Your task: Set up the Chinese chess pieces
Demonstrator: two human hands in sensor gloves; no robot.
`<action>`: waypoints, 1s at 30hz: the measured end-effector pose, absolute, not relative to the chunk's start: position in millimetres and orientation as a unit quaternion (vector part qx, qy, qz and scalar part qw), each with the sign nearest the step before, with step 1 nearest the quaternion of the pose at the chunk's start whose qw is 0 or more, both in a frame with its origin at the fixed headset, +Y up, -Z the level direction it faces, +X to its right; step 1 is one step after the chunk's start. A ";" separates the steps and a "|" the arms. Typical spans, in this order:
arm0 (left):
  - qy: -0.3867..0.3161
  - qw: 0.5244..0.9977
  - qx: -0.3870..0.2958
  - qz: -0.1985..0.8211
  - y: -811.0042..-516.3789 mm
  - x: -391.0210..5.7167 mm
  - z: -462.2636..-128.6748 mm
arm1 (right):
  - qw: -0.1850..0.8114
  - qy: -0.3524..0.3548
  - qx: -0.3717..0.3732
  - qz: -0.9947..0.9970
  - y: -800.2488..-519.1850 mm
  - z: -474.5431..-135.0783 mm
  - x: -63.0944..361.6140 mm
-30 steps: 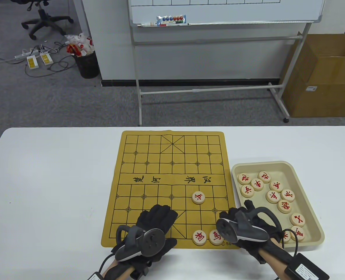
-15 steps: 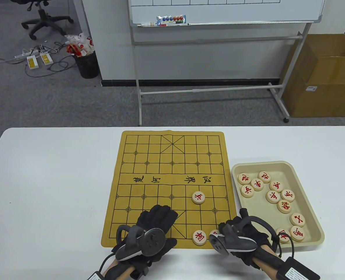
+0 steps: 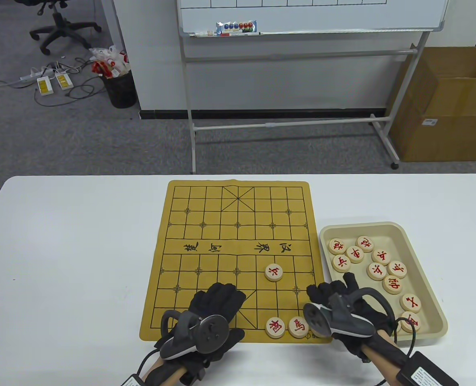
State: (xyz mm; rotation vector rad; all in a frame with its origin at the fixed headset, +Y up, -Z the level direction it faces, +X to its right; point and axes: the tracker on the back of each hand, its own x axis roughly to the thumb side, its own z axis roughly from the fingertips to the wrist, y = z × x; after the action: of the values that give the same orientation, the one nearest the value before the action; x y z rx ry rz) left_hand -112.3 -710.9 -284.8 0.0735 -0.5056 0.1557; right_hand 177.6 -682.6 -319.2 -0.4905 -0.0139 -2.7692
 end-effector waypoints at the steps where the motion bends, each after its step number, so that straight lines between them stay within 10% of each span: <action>1: -0.250 0.964 0.036 0.077 -710.8 -112.3 -284.8 | 0.158 -0.002 -0.159 -0.975 -677.3 -322.5 182.6; 13: -0.251 0.964 0.034 0.077 -711.4 -111.5 -284.6 | 0.052 -0.091 0.139 -0.985 -680.2 -384.4 297.9; 30: -0.252 0.964 0.029 0.074 -711.5 -111.1 -285.2 | 0.127 -0.144 0.192 -0.962 -736.0 -411.6 329.3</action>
State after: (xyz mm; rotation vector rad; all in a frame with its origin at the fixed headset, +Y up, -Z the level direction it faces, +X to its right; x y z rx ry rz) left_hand -111.1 -711.5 -285.2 0.0594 -0.5106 0.1507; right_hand 329.3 -736.0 -411.6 0.5598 -0.4202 -2.8006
